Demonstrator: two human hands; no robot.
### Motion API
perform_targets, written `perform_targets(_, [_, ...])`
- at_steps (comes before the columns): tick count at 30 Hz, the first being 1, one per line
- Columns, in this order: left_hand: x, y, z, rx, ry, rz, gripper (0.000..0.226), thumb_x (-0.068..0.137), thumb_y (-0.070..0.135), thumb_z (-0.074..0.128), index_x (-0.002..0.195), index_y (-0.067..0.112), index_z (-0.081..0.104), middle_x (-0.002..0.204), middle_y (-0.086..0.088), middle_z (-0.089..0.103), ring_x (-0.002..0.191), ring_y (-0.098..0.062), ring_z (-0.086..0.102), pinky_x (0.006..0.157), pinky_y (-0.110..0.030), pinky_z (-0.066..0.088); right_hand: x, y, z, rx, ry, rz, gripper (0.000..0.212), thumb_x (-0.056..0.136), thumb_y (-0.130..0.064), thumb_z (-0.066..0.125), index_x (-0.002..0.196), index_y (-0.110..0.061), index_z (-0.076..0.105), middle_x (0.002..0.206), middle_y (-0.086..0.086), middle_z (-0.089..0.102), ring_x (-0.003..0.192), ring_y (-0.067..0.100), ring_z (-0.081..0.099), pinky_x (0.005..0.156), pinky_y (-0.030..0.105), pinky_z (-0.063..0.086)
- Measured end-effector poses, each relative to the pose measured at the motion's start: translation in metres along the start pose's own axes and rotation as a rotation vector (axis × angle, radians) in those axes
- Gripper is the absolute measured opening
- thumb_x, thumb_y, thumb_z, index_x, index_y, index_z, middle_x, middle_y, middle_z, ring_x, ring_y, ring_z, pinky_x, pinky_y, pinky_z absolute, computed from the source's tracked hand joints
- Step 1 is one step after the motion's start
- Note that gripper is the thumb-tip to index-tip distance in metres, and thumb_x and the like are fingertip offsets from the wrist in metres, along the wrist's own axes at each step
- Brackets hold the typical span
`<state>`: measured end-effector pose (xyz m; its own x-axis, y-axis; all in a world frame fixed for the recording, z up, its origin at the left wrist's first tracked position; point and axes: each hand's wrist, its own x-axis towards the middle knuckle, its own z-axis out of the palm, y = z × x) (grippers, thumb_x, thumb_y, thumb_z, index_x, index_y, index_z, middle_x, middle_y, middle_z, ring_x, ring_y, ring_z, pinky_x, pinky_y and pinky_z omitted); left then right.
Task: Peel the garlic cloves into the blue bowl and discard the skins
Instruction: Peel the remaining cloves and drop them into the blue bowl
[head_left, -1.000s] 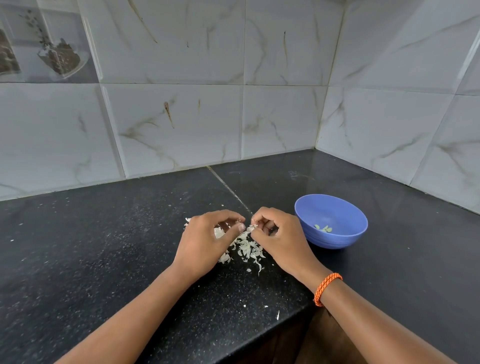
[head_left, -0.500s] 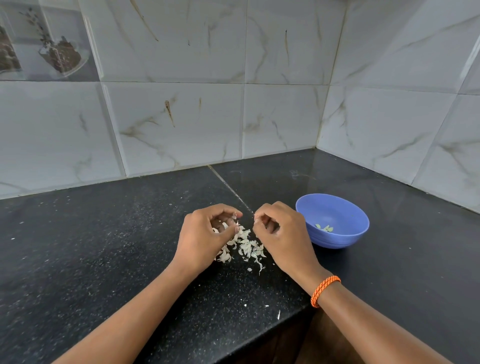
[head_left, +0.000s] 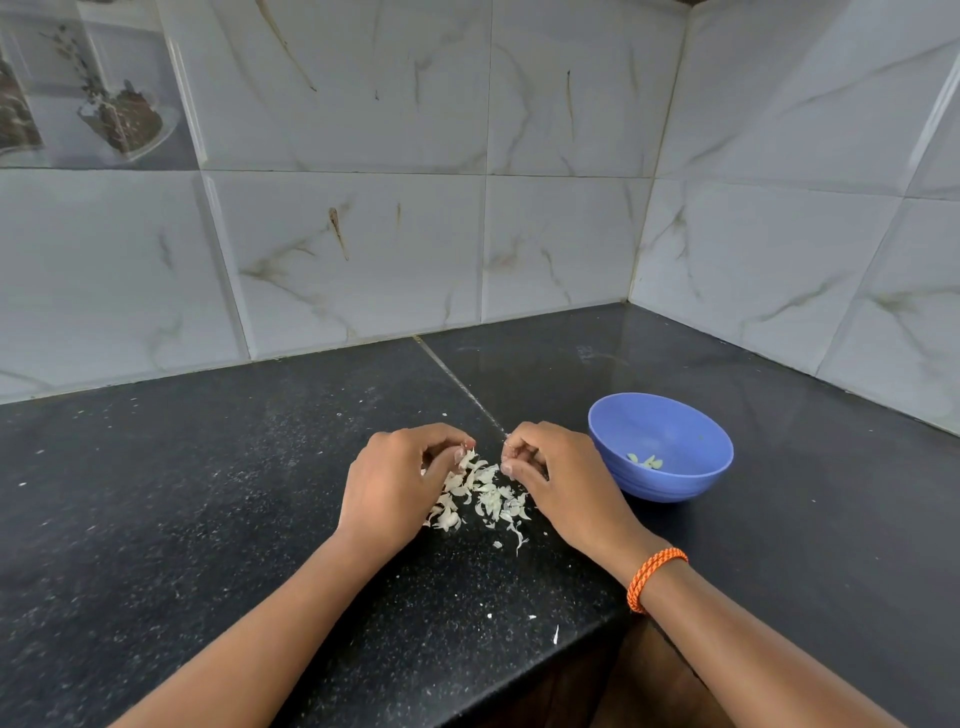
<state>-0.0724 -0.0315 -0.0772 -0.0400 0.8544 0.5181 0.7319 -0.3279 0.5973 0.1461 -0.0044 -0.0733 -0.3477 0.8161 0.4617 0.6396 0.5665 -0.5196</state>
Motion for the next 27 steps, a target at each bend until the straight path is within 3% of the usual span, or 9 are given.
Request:
perform_targets(4, [0.001,-0.001,-0.002,0.055,0.005,-0.028,0.007,0.096,0.037,0.079,0.098,0.043,0.081,0.080,0.029,0.074,0.075,0.000,0.068,0.071,-0.032,0.058,0.001,0.000,-0.002,-0.013,0.000,0.013,0.012,0.098,-0.023,0.077,0.093,-0.033,0.074,0.084,-0.017,0.072,0.079,0.001,0.068,0.070,0.025,0.058])
perform_targets(11, [0.001,-0.001,-0.004,0.061,0.041,-0.021,0.019,0.083,0.035,0.090,0.082,0.043,0.073,0.096,0.021,0.063,0.077,-0.004,0.063,0.064,-0.031,0.054,0.004,-0.003,-0.007,-0.089,-0.051,0.011,0.012,0.098,-0.022,0.077,0.106,-0.030,0.080,0.094,-0.014,0.078,0.085,-0.002,0.070,0.076,0.020,0.058])
perform_targets(16, [0.000,-0.003,-0.003,0.057,0.043,0.006,0.012,0.091,0.039,0.082,0.087,0.043,0.071,0.091,0.019,0.062,0.082,-0.004,0.060,0.065,-0.028,0.051,0.011,-0.012,-0.014,-0.261,-0.117,-0.046,0.010,0.103,-0.028,0.070,0.095,-0.033,0.072,0.105,-0.014,0.054,0.081,0.006,0.058,0.062,0.024,0.041])
perform_targets(18, [0.000,-0.002,-0.003,0.031,0.044,0.019,0.004,0.097,0.041,0.075,0.094,0.044,0.074,0.091,0.020,0.064,0.085,-0.003,0.060,0.067,-0.027,0.048,0.017,-0.018,-0.019,-0.271,-0.116,-0.053,0.013,0.105,-0.025,0.066,0.093,-0.029,0.068,0.109,-0.013,0.047,0.080,0.007,0.055,0.061,0.031,0.046])
perform_targets(21, [0.000,-0.001,-0.002,0.050,0.044,0.029,0.013,0.101,0.051,0.068,0.097,0.043,0.077,0.089,0.023,0.067,0.088,-0.001,0.060,0.068,-0.026,0.044,0.026,-0.025,-0.030,-0.293,-0.049,-0.074,0.016,0.108,-0.021,0.060,0.093,-0.026,0.063,0.109,-0.013,0.044,0.080,0.010,0.057,0.061,0.041,0.052])
perform_targets(23, [0.002,-0.003,-0.003,0.033,0.033,0.018,0.003,0.098,0.042,0.075,0.098,0.043,0.077,0.087,0.024,0.069,0.086,-0.002,0.063,0.068,-0.026,0.047,0.027,-0.025,-0.030,-0.305,0.049,-0.082,0.017,0.109,-0.019,0.056,0.094,-0.027,0.057,0.107,-0.012,0.044,0.077,0.014,0.057,0.057,0.042,0.049])
perform_targets(24, [0.002,-0.005,-0.002,0.029,0.025,0.018,0.013,0.096,0.033,0.078,0.102,0.044,0.077,0.089,0.025,0.070,0.086,-0.003,0.065,0.069,-0.026,0.050,0.024,-0.025,-0.026,-0.315,0.088,-0.072,0.018,0.109,-0.018,0.054,0.094,-0.027,0.054,0.105,-0.010,0.043,0.074,0.015,0.055,0.056,0.042,0.047])
perform_targets(27, [0.002,-0.007,-0.002,0.011,0.014,0.012,0.031,0.096,0.014,0.075,0.107,0.042,0.080,0.095,0.029,0.073,0.087,0.001,0.069,0.072,-0.026,0.056,0.006,-0.018,0.000,-0.386,-0.039,-0.065,0.020,0.107,-0.013,0.051,0.091,-0.026,0.053,0.100,-0.008,0.044,0.086,0.018,0.056,0.060,0.041,0.048])
